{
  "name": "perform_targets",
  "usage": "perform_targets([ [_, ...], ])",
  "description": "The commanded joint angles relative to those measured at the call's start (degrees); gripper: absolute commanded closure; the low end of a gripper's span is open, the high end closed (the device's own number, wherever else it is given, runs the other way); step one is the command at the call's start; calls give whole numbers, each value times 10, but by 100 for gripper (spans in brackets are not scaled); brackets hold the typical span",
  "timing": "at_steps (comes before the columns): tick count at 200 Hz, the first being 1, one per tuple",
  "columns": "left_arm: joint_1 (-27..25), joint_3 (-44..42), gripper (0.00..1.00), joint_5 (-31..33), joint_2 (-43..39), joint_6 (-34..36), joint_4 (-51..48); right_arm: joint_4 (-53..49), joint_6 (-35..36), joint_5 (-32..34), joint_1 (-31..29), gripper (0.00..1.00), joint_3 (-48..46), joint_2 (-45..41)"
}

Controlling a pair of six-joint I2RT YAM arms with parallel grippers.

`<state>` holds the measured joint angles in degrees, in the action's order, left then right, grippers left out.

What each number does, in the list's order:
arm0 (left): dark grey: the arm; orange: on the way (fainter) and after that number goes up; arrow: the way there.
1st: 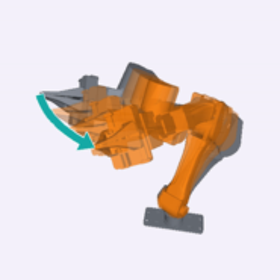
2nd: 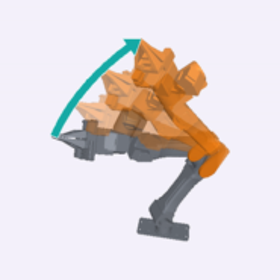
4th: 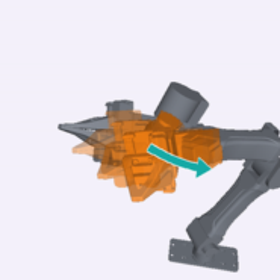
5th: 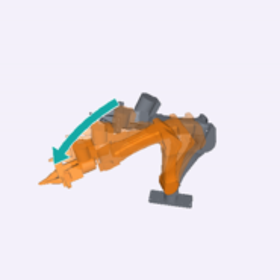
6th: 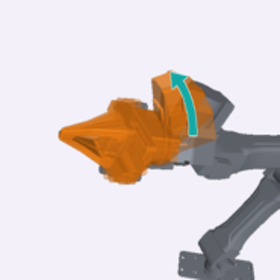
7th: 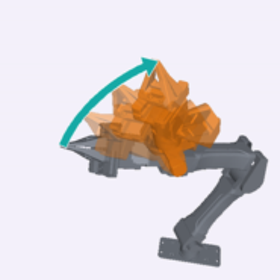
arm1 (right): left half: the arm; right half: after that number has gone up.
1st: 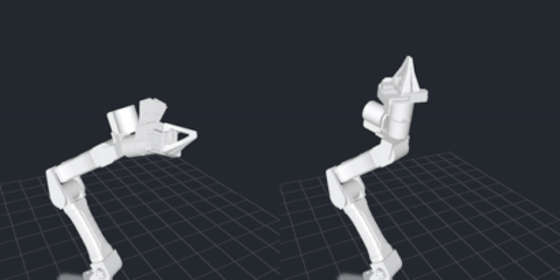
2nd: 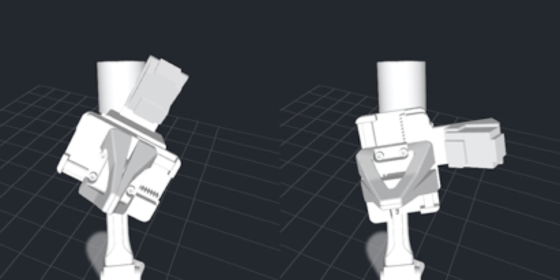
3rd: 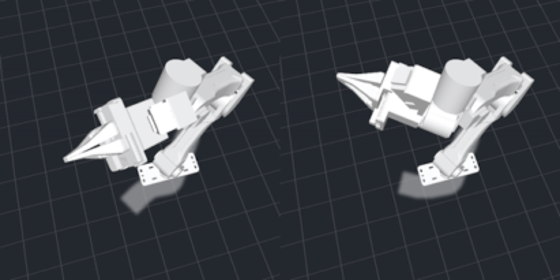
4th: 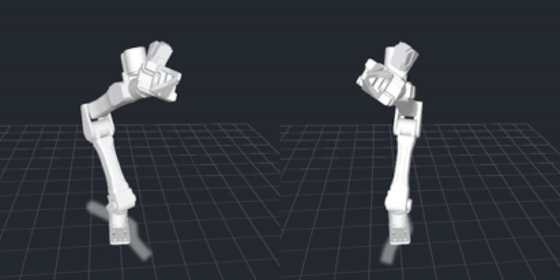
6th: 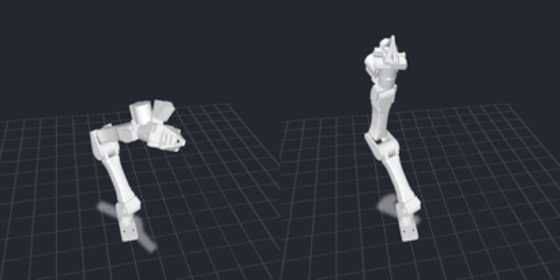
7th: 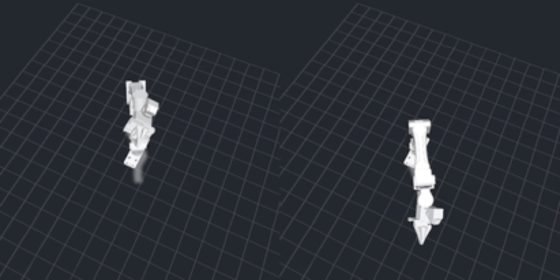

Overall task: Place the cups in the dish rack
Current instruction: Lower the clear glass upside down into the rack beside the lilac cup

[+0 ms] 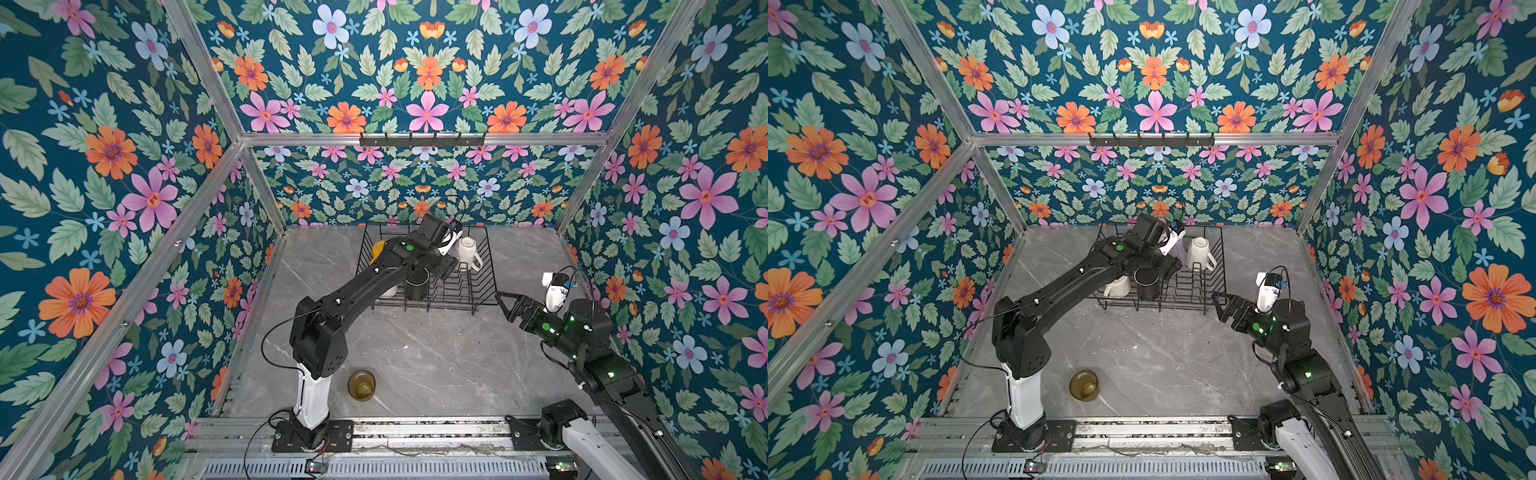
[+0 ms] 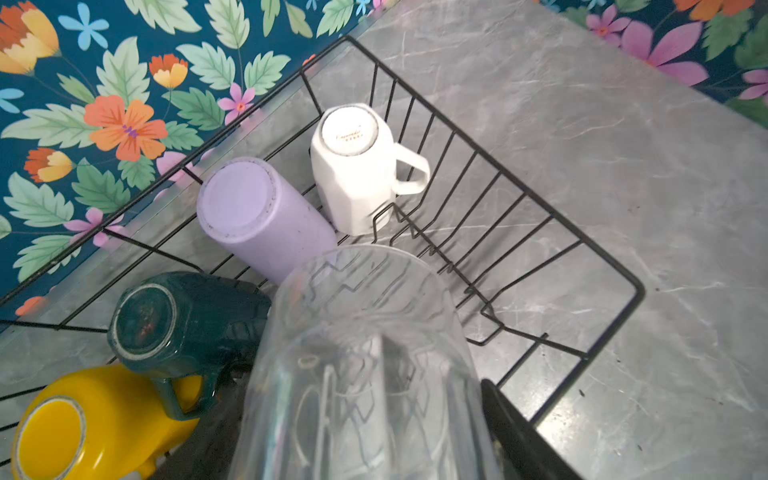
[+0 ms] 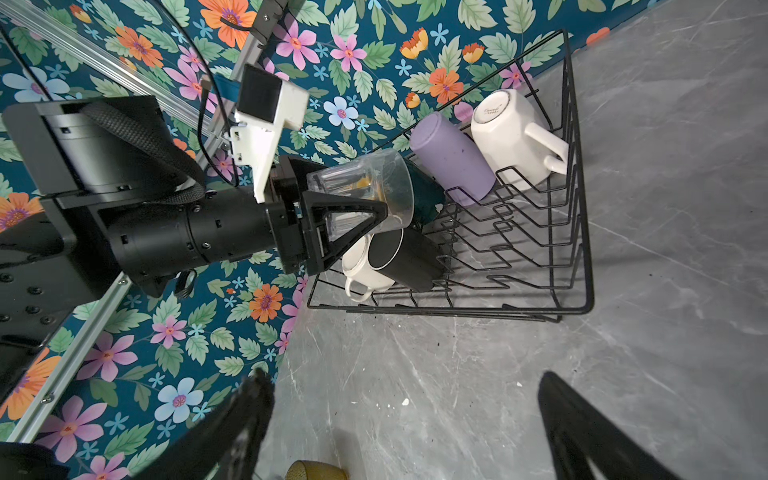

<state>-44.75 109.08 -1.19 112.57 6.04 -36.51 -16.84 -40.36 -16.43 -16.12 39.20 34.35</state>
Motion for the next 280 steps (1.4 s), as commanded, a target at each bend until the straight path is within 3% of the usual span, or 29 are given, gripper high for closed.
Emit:
perform_targets([
  [1,-6,19,100,52,19,9,-22,7,0,-3,-1,1,-3,-2],
  [200,-8,105,98,83,164,5,-56,31,-16,-22,-1,1,-25,1],
  [227,-8,110,87,88,174,3,-53,33,-16,-22,0,1,-25,3],
  [253,-9,117,58,83,185,5,-59,34,-16,-24,-1,1,-26,6],
  [280,-8,122,33,85,194,7,-62,37,-16,-26,0,1,-27,8],
])
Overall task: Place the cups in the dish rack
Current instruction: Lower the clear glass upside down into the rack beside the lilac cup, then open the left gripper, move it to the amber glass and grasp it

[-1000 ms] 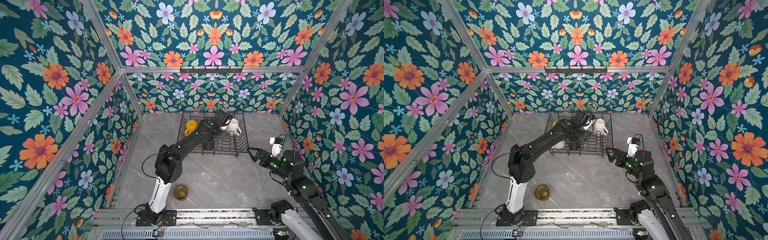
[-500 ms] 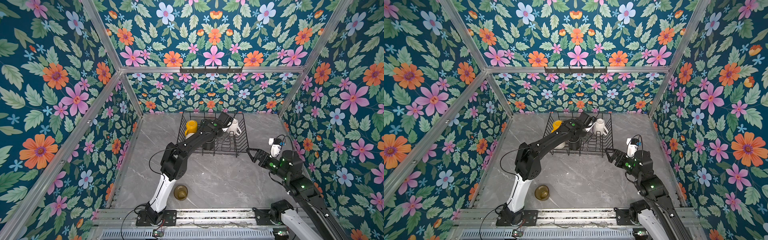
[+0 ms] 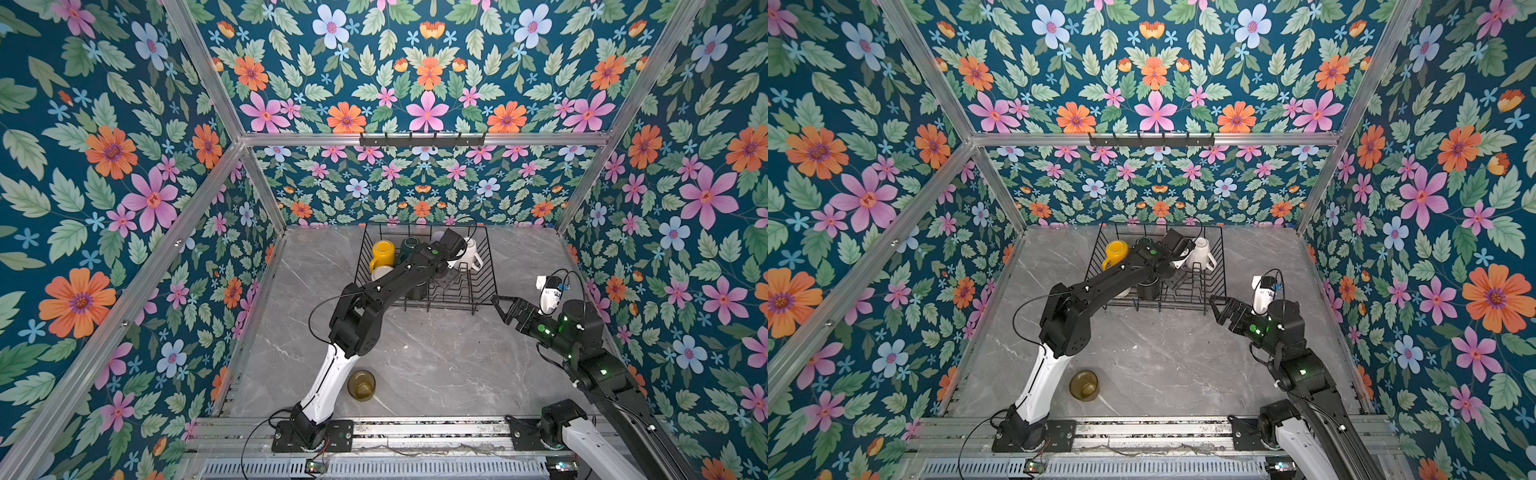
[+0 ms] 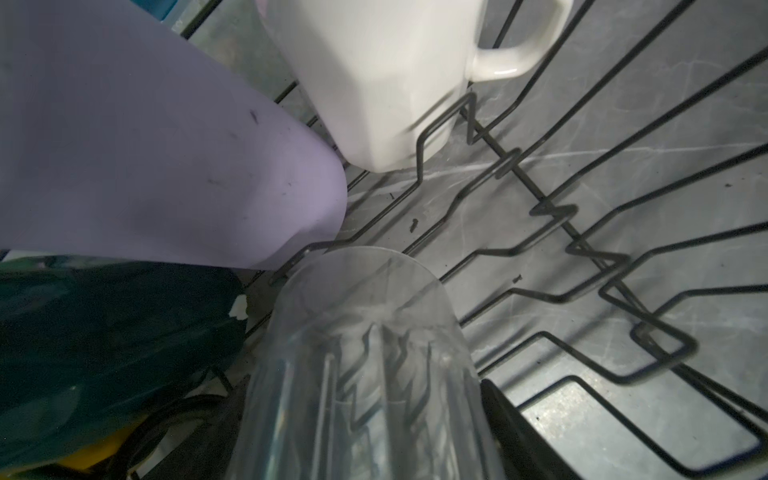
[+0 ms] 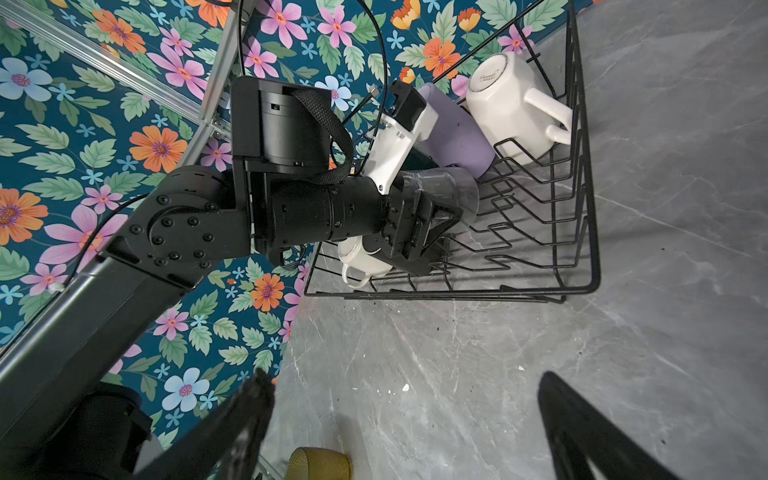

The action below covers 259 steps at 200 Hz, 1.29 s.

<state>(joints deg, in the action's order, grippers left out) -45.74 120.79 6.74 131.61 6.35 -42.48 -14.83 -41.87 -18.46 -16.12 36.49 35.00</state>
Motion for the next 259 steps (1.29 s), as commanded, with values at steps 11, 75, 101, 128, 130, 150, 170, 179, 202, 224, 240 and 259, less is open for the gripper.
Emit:
perform_targets([
  [11,1,5,26,6,5,4,-3,17,-1,-5,0,1,1,2],
  [75,1,-8,11,-3,-5,8,11,17,-1,-5,-1,1,1,1],
  [101,2,-21,9,-8,-20,6,26,13,0,-3,0,1,2,0],
  [128,3,-60,7,-12,-57,-4,71,2,6,1,0,2,8,1],
  [130,3,-63,7,-12,-62,-5,77,-1,7,2,0,3,9,2],
  [150,8,-113,6,-15,-112,-15,134,-22,19,7,-1,5,20,6],
  [170,18,-186,6,-16,-178,-33,216,-48,31,3,-1,10,38,19],
  [179,25,-224,5,-20,-211,-46,256,-59,36,-1,-2,13,46,30],
  [202,55,-333,5,-22,-299,-90,365,-81,51,10,-31,17,65,58],
  [224,99,-437,5,-40,-382,-147,460,-100,73,64,-101,18,88,95],
  [240,133,-501,5,-58,-432,-189,510,-109,89,101,-150,18,105,127],
  [259,171,-543,5,-91,-476,-221,517,-111,96,111,-177,18,118,161],
])
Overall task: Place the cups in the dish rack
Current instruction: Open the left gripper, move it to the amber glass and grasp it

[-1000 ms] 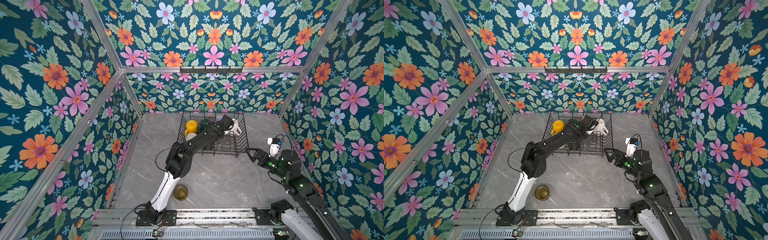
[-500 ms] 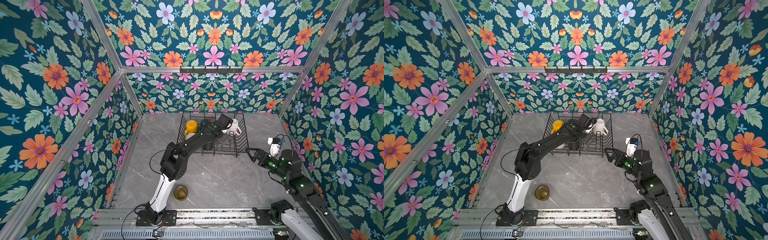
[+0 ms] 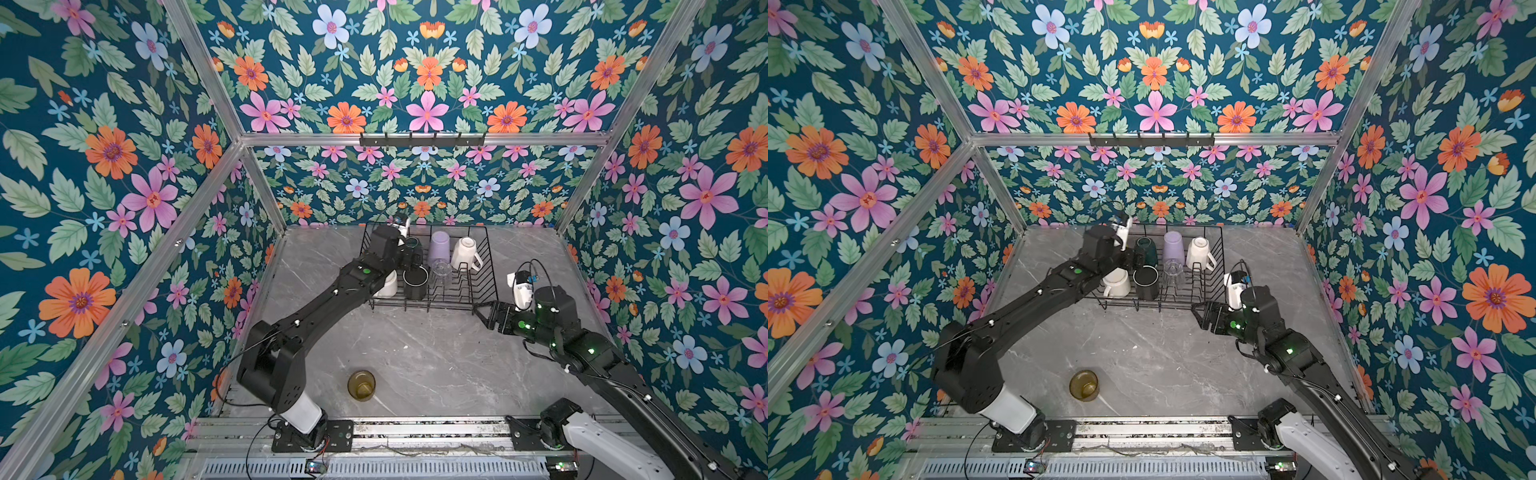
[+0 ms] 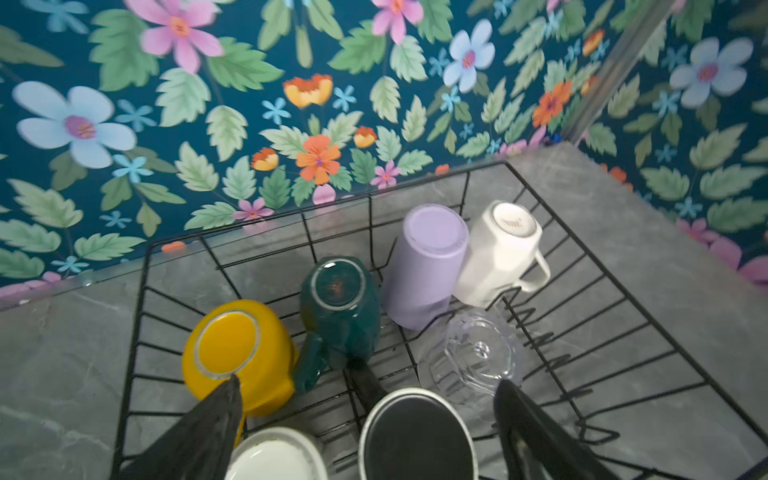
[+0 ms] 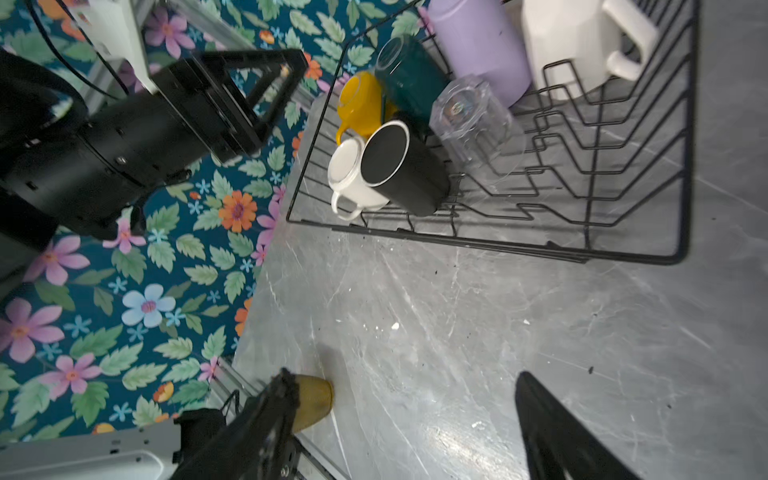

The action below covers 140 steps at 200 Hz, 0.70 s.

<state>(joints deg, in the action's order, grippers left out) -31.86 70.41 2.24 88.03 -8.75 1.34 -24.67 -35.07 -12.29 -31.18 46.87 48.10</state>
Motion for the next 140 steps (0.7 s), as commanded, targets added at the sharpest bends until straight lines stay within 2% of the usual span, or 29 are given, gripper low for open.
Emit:
perform_targets([
  [1,34,-41,5,-47,-42,-71,76,-13,28,49,-27,18,14,32],
  [38,57,-74,6,-35,-125,-78,-66,-3,31,57,-35,18,18,57],
  [62,62,-101,7,-7,-206,-88,-195,-2,39,67,-35,18,20,62],
  [95,62,-117,12,-9,-309,-131,-401,8,51,71,-35,17,23,77],
  [117,62,-131,16,-45,-369,-160,-484,24,56,69,-35,17,27,93],
  [140,60,-133,22,-83,-394,-182,-565,32,64,60,-35,16,40,115],
])
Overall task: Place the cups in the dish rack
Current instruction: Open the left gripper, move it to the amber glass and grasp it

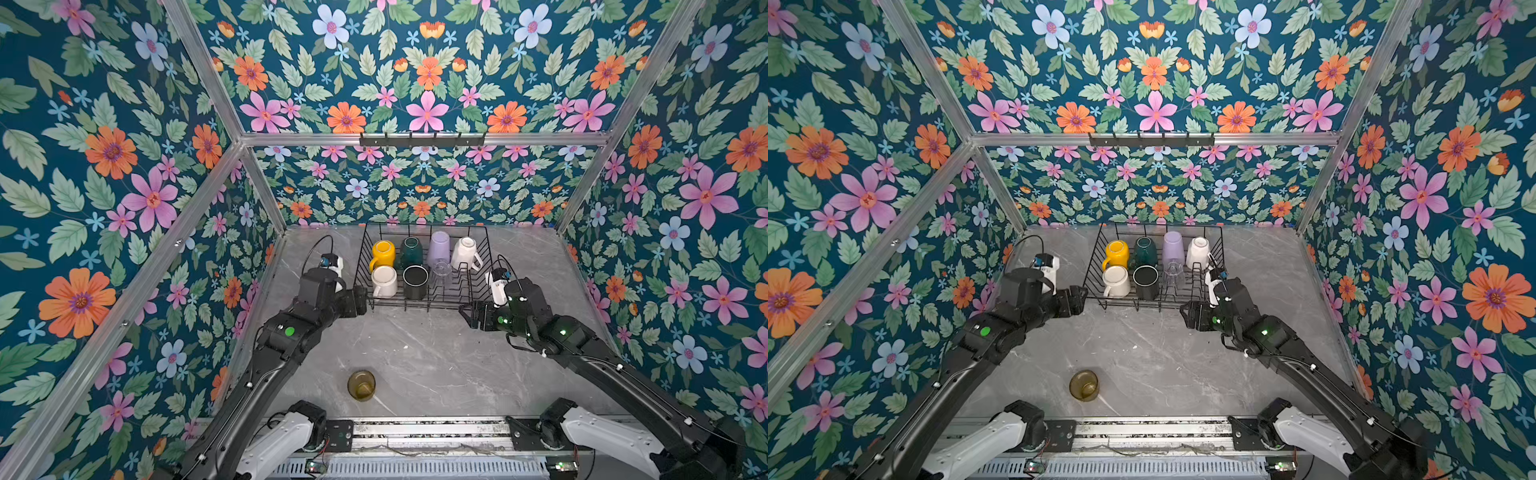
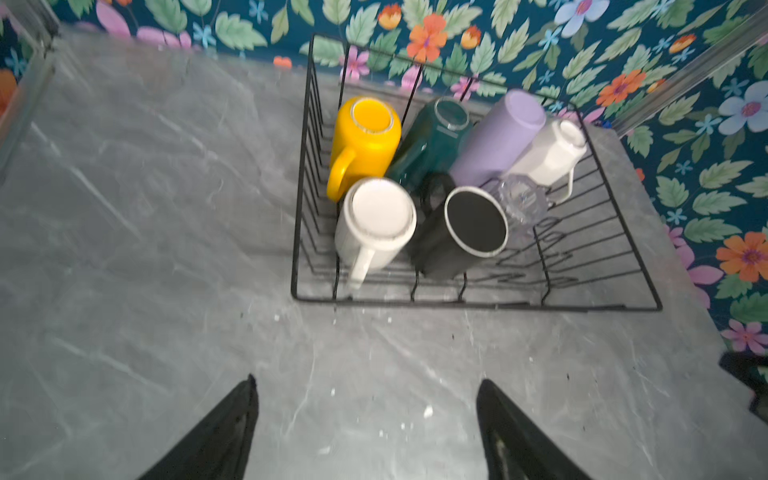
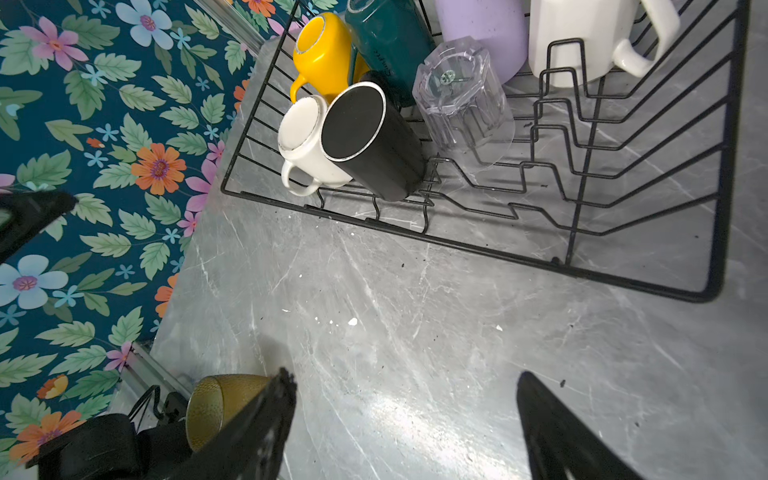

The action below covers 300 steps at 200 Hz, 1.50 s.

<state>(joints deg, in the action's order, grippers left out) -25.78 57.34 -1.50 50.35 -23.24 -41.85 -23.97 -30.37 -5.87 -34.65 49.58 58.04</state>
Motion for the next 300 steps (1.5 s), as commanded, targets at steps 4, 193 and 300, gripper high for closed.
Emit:
perform_targets([
  [4,-2,-3,24,-51,-19,-39,-146,26,18,-7,-1,16,14,18],
  [193,-171,-129,38,-19,20,-123,-260,50,10,-25,0,16,3,25],
  [300,-173,-185,63,-46,67,-129,-180,45,12,-13,0,16,-8,9],
])
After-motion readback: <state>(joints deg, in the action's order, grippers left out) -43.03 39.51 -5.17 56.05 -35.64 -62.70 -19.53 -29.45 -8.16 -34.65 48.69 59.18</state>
